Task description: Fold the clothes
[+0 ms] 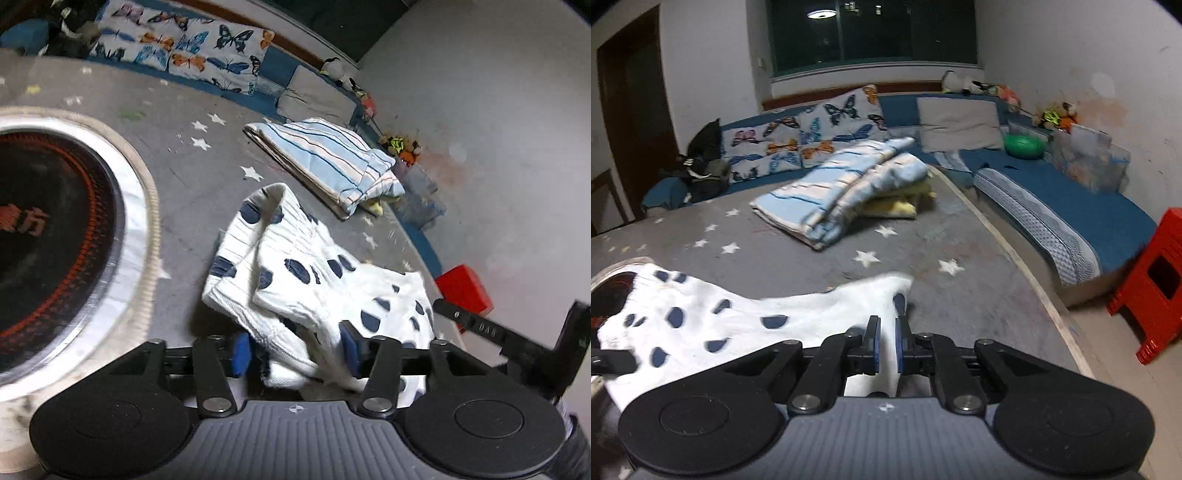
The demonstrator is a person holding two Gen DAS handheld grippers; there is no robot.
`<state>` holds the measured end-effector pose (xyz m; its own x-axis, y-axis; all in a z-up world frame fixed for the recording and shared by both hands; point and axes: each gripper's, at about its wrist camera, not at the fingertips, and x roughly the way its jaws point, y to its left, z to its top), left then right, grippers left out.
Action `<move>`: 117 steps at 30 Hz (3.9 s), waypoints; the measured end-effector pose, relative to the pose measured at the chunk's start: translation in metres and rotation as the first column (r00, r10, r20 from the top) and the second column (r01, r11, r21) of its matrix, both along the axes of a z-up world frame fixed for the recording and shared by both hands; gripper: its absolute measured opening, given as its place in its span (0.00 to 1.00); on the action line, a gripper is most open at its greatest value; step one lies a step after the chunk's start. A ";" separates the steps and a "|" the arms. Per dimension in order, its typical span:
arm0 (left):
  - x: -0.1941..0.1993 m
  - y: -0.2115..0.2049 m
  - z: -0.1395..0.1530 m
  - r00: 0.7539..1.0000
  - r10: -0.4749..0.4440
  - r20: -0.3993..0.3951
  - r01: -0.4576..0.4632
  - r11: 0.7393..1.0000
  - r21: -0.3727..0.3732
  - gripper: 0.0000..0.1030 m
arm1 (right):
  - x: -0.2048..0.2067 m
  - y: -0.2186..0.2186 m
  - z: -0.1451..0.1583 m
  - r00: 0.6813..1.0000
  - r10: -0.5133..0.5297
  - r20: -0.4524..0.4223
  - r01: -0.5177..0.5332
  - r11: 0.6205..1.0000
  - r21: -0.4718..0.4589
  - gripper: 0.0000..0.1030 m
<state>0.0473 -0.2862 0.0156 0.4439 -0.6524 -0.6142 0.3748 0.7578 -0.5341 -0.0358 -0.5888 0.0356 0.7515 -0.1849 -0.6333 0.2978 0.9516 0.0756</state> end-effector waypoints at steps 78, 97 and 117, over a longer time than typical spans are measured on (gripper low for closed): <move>-0.083 0.022 0.026 0.899 -0.237 0.369 0.135 0.950 0.281 1.00 | -0.089 0.152 -0.005 0.988 0.149 0.046 -0.144 0.985 -0.099 1.00; -0.111 0.055 0.025 0.890 -0.236 0.390 0.123 0.948 0.293 1.00 | -0.110 0.185 -0.005 0.994 0.084 0.064 -0.078 0.993 -0.092 1.00; -0.122 0.058 0.021 0.913 -0.222 0.343 0.099 0.934 0.342 1.00 | -0.124 0.193 -0.013 0.998 -0.014 0.053 0.014 1.000 -0.005 1.00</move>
